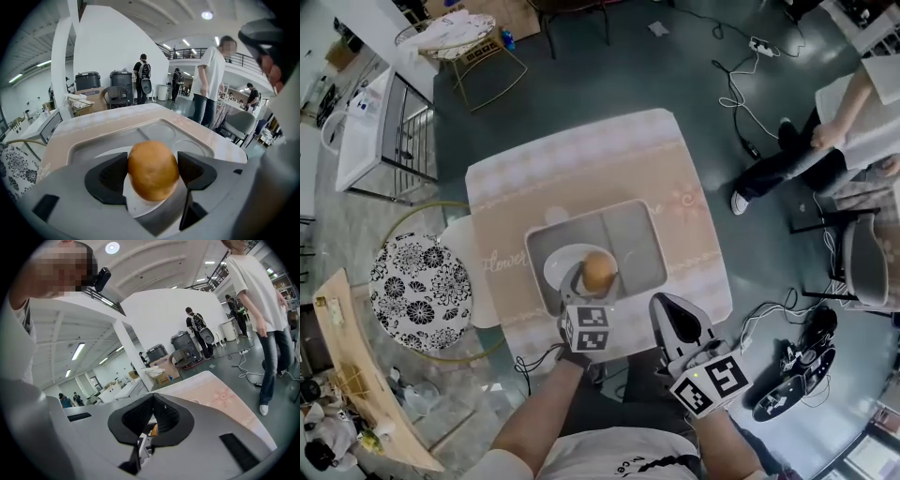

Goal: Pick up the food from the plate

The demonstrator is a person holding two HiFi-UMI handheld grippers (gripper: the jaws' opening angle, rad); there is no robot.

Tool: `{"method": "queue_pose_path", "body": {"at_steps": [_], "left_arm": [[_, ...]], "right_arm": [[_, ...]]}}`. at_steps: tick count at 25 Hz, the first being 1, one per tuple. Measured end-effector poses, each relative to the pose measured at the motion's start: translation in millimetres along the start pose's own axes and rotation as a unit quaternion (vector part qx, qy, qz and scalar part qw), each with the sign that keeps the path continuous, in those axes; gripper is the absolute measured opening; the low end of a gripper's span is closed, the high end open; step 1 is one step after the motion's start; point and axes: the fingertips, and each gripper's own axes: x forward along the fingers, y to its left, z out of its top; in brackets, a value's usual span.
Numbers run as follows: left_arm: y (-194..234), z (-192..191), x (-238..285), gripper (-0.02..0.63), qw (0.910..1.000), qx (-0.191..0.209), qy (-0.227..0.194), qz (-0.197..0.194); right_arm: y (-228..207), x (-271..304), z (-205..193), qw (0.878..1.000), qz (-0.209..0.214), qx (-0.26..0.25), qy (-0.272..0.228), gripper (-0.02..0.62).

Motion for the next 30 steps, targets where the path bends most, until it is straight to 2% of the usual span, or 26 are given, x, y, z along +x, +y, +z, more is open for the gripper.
{"method": "queue_pose_path", "body": {"at_steps": [8,19,30], "left_arm": [[-7,35,-32,0.339,0.9995,-0.002,-0.024,-0.022],[-12,82,-109,0.339,0.9977,0.013,-0.058,-0.033],[-28,159,-201,0.339,0.9893,0.023,-0.131,-0.060]], "right_arm": [[11,1,13,1.000,0.001,0.001,-0.003,0.014],[49,-9,57,0.999,0.008,-0.021,-0.030,0.014],[85,-25,100,0.996,0.011,-0.053,-0.065,0.014]]}}
